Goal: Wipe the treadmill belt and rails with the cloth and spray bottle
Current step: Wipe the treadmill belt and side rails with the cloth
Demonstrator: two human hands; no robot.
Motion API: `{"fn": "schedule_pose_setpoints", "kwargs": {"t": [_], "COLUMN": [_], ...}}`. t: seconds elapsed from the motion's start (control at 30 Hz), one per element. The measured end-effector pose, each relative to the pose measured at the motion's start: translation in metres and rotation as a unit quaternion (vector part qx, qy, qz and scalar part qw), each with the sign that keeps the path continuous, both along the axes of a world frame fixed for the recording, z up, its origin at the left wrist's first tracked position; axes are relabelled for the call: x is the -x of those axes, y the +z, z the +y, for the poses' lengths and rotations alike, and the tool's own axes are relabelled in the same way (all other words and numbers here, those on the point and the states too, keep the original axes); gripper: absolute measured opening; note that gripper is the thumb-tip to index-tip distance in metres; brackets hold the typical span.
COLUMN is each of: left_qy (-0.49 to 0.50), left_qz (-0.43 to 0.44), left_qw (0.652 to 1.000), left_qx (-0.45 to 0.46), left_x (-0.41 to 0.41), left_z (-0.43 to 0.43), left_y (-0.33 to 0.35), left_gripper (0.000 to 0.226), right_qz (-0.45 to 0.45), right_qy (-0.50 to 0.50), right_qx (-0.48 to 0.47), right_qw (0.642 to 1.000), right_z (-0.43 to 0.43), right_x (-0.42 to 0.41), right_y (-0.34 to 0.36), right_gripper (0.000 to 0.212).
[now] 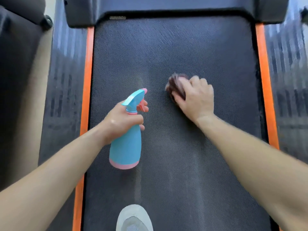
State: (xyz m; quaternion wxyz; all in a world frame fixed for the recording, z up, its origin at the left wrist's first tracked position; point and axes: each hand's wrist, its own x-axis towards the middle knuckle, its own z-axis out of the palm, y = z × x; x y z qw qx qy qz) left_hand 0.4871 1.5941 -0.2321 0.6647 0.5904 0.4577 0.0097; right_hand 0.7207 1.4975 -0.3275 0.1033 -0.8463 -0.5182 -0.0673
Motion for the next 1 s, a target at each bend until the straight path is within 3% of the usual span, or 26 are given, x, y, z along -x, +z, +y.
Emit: {"fn": "schedule_pose_setpoints", "kwargs": {"t": [0.13,0.23,0.4,0.5,0.63,0.73,0.8,0.9,1.0], "left_qy": [0.002,0.022,0.037,0.057,0.060,0.089,0.092,0.101,0.112], "left_qz": [0.033,0.043,0.051,0.063,0.066,0.061,0.055,0.059,0.062], "left_qw": [0.999,0.999,0.998,0.996,0.996,0.994,0.994,0.993,0.992], "left_qx": [-0.011,-0.011,-0.009,-0.017,-0.019,0.002,0.011,0.002,-0.004], "left_x": [0.013,0.025,0.052,0.065,0.073,0.076,0.077,0.083,0.086], "left_z": [0.002,0.001,-0.003,-0.002,-0.004,-0.009,-0.014,-0.020,-0.020], "left_y": [0.004,0.001,0.006,0.010,0.015,0.013,0.012,0.010,0.012], "left_gripper": [0.063,0.061,0.074,0.069,0.067,0.057,0.054,0.068,0.069], "right_qz": [0.017,0.009,0.022,0.015,0.006,-0.007,-0.023,0.011,0.031], "right_qy": [0.144,0.216,0.079,0.055,0.231,0.311,0.288,0.174,0.124], "right_qx": [0.010,0.015,0.025,0.033,0.014,0.018,0.016,0.022,0.040], "right_qw": [0.989,0.976,0.996,0.998,0.973,0.950,0.957,0.984,0.991], "right_z": [-0.068,-0.036,0.107,0.115,0.003,-0.003,0.034,0.107,0.124], "right_x": [0.060,0.048,0.038,0.052,0.103,0.096,0.085,0.070,0.071], "right_y": [-0.005,-0.005,0.008,0.006,-0.003,-0.006,-0.007,0.002,0.004], "right_gripper": [0.051,0.050,0.050,0.047,0.051,0.046,0.044,0.046,0.046]}}
